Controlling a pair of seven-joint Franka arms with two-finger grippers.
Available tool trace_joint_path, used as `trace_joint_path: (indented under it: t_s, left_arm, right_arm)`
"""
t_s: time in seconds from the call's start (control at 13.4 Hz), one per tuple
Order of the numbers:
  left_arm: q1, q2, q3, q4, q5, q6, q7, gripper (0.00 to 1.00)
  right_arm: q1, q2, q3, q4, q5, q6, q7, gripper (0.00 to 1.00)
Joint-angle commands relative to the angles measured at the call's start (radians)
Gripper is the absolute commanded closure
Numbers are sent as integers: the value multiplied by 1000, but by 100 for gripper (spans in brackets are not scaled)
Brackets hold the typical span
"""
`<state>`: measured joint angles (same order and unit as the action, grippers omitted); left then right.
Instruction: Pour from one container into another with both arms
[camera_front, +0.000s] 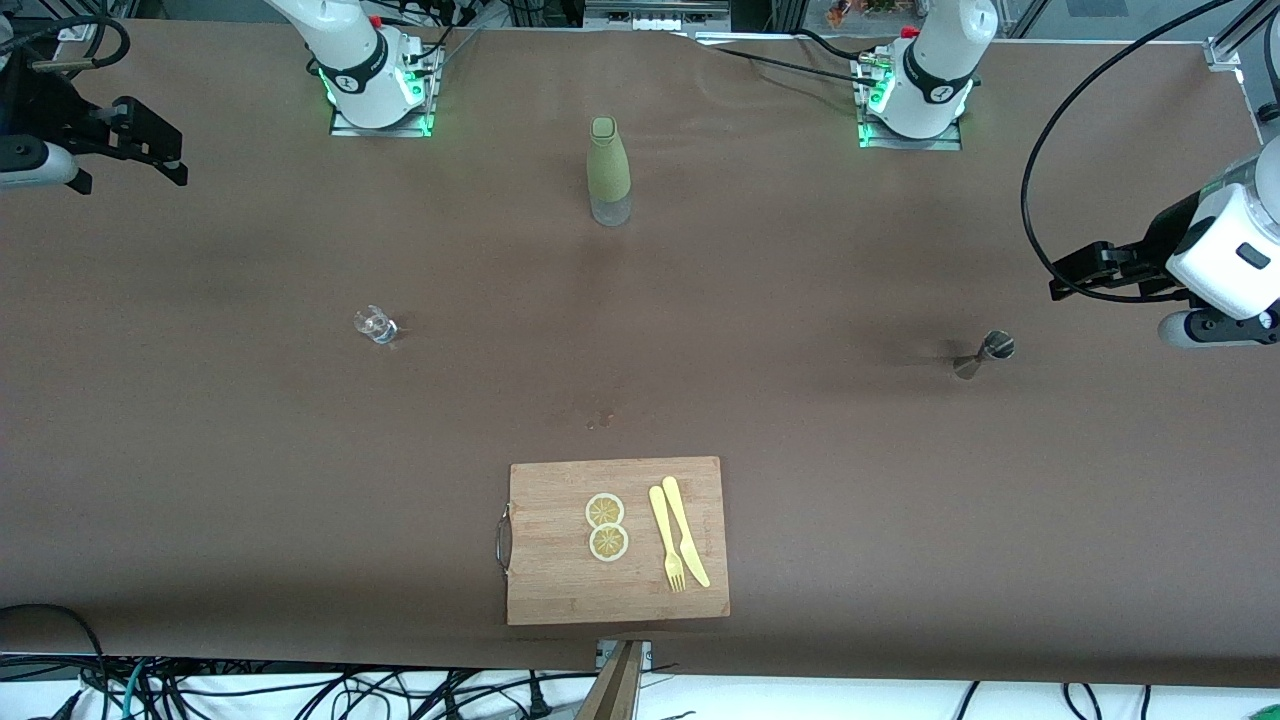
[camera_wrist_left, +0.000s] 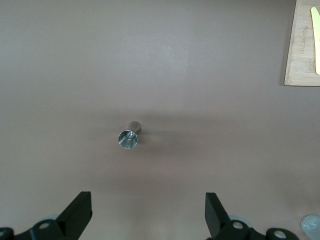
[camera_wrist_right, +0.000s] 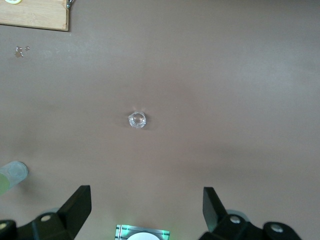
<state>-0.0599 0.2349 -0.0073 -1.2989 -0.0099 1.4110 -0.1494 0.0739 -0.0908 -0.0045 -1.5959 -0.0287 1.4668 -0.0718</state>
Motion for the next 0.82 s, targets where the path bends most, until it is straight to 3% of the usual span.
trace_joint_path:
  t_s: [0.0,0.75]
  left_arm:
    - [0,10,3,20,-13,2,21,0]
    - [8,32,3,46,-15,3,22,0]
  right_arm:
    - [3,-7,-2,8,-5,-11,10,1]
    - [0,2,-20,17,-2,-3,-2,1]
